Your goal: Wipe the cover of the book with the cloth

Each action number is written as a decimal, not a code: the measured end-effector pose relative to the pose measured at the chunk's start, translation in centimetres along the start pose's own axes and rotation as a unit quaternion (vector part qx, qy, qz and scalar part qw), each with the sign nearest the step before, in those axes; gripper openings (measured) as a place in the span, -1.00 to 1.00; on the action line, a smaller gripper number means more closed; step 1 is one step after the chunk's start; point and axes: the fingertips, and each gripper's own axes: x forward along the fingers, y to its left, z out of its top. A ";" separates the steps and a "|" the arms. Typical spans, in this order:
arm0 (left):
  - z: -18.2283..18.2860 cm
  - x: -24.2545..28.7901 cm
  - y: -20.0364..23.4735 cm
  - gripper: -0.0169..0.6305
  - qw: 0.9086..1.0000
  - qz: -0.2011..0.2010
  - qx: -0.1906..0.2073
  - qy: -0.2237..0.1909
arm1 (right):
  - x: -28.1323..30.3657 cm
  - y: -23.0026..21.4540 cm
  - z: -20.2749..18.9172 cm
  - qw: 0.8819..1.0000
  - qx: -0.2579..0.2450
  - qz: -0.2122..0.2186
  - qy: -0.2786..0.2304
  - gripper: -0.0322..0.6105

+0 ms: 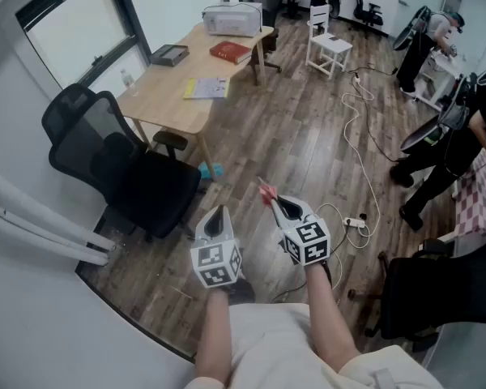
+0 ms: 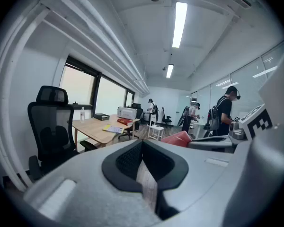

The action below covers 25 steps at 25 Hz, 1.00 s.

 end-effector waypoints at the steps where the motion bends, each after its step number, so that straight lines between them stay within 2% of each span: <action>1: 0.8 1.0 0.6 -0.93 1.000 0.001 -0.004 -0.012 | 0.8 -0.5 0.5 1.000 -0.005 -0.007 -0.002 -0.86; 5: 3.1 4.5 2.4 -0.93 0.999 0.005 -0.017 -0.041 | 3.5 -2.4 2.3 0.999 -0.020 -0.029 -0.002 -0.86; 9: 3.9 7.1 4.4 -0.93 0.999 0.007 -0.019 -0.032 | 6.0 -3.2 3.6 0.999 -0.024 -0.038 -0.003 -0.86; 15: 5.7 12.8 8.6 -0.93 0.999 -0.004 -0.036 -0.035 | 10.8 -6.3 6.5 0.996 -0.028 -0.086 0.001 -0.86; 20: 6.9 17.4 12.2 -0.93 0.997 -0.036 -0.051 -0.040 | 15.2 -7.0 8.5 0.996 0.012 -0.084 -0.031 -0.86; 25: 7.3 21.9 16.1 -0.93 0.996 -0.062 -0.055 -0.031 | 17.9 -9.3 9.3 0.996 0.012 -0.077 -0.037 -0.85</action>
